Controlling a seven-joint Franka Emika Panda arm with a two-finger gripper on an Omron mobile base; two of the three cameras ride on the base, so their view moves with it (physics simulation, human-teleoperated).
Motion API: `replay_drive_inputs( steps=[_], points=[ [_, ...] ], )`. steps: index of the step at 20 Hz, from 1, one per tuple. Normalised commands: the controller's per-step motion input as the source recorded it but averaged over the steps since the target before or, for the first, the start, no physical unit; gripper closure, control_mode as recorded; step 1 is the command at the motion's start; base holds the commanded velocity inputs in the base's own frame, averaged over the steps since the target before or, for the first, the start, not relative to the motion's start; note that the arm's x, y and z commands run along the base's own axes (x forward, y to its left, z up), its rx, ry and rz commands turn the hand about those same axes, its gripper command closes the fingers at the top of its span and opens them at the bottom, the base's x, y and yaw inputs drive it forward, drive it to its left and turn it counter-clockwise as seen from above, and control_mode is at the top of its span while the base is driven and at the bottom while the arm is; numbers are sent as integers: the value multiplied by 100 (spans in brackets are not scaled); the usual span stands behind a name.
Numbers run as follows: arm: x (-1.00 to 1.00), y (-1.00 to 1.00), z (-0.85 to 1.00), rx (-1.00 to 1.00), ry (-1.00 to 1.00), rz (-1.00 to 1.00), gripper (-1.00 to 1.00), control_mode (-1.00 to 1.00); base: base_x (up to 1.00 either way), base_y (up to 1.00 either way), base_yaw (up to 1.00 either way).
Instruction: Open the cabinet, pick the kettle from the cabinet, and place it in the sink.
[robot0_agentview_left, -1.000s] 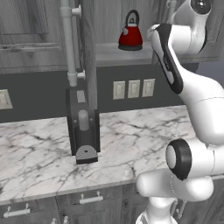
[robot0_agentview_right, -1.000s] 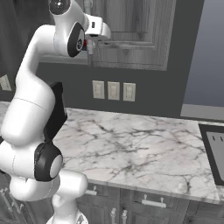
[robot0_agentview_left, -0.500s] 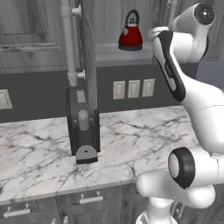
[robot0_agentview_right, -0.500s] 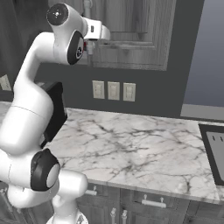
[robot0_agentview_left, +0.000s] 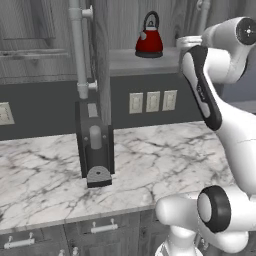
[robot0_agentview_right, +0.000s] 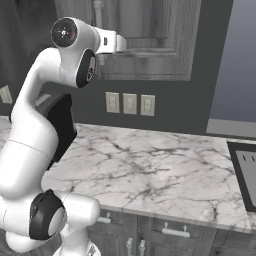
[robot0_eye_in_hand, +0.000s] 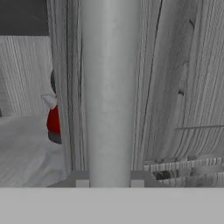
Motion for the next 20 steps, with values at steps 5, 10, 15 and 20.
replay_drive_inputs(
  steps=[5,10,15,20],
  points=[
    [-48,-22,2,1,-15,8,100,-100,0,0,0],
    [-52,-27,12,2,-13,11,100,-100,0,0,0],
    [-54,-34,19,3,-12,12,100,-100,0,0,0],
    [-52,-50,22,4,-3,8,100,-100,0,0,0]
  ],
)
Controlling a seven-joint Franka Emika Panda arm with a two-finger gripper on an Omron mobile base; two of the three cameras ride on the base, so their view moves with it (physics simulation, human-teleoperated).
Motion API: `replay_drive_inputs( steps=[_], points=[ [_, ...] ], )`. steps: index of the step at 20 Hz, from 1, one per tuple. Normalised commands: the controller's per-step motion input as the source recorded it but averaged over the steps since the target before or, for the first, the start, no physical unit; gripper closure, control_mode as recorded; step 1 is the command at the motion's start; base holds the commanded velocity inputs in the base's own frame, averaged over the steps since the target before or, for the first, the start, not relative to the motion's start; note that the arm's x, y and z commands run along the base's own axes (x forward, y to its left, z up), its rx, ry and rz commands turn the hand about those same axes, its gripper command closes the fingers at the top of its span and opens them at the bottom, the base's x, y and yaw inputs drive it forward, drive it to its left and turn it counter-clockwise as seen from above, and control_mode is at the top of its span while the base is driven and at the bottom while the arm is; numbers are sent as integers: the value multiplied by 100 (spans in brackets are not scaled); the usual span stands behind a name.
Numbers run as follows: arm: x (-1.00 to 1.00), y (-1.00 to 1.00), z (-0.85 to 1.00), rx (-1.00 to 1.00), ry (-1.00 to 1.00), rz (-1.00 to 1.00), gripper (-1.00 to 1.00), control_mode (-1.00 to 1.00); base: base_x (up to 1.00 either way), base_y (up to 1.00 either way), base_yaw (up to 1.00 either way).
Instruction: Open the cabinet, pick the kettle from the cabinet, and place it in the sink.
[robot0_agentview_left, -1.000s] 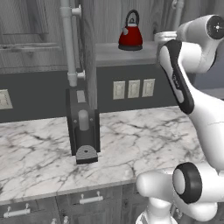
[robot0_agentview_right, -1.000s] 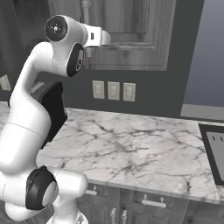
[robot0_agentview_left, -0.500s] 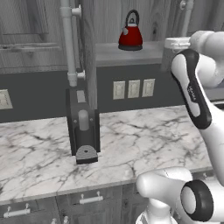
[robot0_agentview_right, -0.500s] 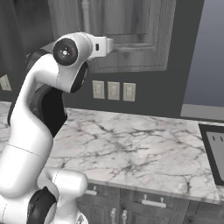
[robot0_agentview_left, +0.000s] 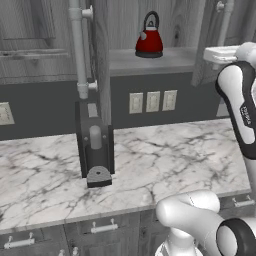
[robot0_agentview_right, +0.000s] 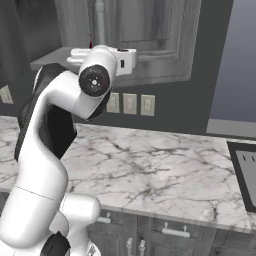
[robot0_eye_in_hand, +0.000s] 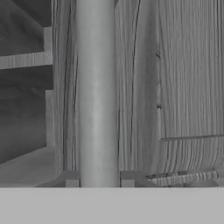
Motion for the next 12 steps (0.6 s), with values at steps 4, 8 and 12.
replay_drive_inputs(
  steps=[4,8,12],
  points=[
    [-45,-51,23,1,1,2,100,-100,0,0,0],
    [-41,-51,22,0,7,0,100,-100,0,0,0],
    [-35,-51,16,0,12,0,100,-100,0,0,0]
  ],
)
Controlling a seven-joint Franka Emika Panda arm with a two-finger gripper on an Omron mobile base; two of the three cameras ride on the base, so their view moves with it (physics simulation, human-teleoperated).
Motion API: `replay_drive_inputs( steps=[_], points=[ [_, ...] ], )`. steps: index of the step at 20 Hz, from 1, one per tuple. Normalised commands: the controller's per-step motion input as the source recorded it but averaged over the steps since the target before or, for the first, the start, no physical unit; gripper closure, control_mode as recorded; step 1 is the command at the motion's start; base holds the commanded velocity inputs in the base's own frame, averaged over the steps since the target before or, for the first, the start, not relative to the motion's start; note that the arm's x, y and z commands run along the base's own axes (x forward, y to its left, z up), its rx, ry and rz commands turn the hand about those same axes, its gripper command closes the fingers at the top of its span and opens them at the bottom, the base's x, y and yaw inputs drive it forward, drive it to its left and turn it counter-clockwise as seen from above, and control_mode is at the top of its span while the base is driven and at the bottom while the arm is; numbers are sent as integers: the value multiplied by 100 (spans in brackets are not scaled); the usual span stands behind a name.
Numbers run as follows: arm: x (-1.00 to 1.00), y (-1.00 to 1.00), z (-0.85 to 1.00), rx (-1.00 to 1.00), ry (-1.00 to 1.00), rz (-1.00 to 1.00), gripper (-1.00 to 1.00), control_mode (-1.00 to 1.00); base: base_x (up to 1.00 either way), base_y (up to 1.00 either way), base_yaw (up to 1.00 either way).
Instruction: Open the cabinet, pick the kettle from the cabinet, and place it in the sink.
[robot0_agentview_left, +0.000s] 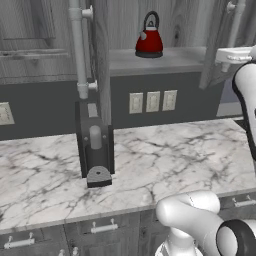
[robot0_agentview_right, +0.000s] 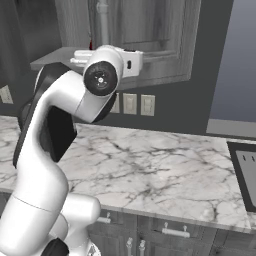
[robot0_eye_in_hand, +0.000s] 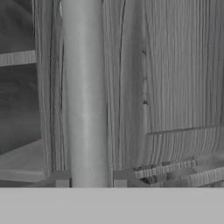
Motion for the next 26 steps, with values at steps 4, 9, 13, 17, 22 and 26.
replay_drive_inputs(
  steps=[4,9,13,17,22,26],
  points=[
    [-34,-52,12,3,12,0,100,-100,0,0,0],
    [-31,-53,7,6,12,0,100,-100,0,0,0],
    [-31,-54,3,10,5,1,100,-100,0,0,0],
    [-33,-58,2,12,0,2,100,-100,0,0,0],
    [-31,-60,2,14,0,3,100,-100,0,0,0],
    [-24,-50,1,9,1,1,100,-100,0,0,0]
  ],
)
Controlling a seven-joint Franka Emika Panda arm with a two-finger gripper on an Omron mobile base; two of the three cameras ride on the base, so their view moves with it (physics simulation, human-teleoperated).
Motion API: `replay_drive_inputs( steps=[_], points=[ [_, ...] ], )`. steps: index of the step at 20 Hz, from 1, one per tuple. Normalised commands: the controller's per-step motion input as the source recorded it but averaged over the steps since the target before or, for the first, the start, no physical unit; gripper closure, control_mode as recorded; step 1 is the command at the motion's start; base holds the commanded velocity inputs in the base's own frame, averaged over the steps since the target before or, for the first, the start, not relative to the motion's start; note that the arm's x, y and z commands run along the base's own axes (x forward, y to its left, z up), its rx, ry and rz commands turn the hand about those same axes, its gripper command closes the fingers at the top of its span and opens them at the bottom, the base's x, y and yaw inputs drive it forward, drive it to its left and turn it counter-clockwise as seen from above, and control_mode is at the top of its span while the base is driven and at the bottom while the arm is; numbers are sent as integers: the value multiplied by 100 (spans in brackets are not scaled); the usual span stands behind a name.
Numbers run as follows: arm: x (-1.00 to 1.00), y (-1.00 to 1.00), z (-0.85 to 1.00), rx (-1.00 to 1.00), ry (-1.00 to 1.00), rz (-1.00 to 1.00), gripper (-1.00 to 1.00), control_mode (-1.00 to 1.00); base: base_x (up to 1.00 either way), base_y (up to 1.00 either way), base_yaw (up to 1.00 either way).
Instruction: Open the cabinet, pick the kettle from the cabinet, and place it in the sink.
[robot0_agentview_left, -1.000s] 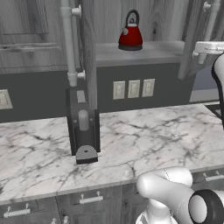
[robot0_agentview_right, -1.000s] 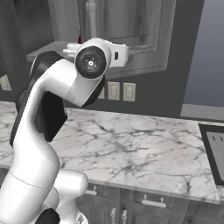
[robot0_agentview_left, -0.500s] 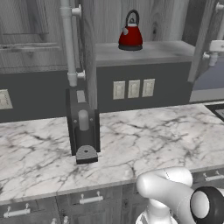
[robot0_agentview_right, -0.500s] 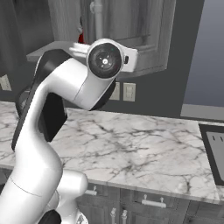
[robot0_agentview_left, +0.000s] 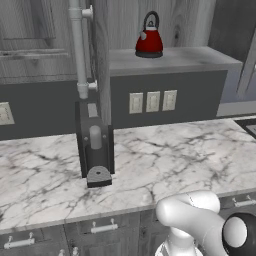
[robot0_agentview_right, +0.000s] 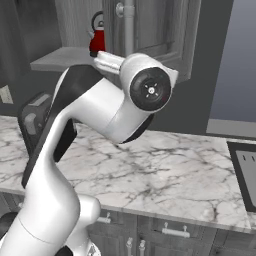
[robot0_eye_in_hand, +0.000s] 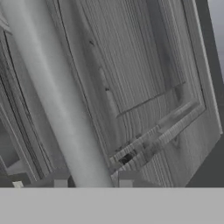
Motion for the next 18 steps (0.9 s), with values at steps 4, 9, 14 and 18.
replay_drive_inputs(
  steps=[4,9,14,18],
  points=[
    [-4,-21,-5,0,6,0,-100,-100,0,0,0],
    [-4,-15,-6,0,4,-5,-100,-100,0,0,0],
    [-7,-2,-7,0,3,-11,-100,-100,0,0,0],
    [-12,7,-3,-2,1,-12,-100,-100,0,0,0]
  ],
)
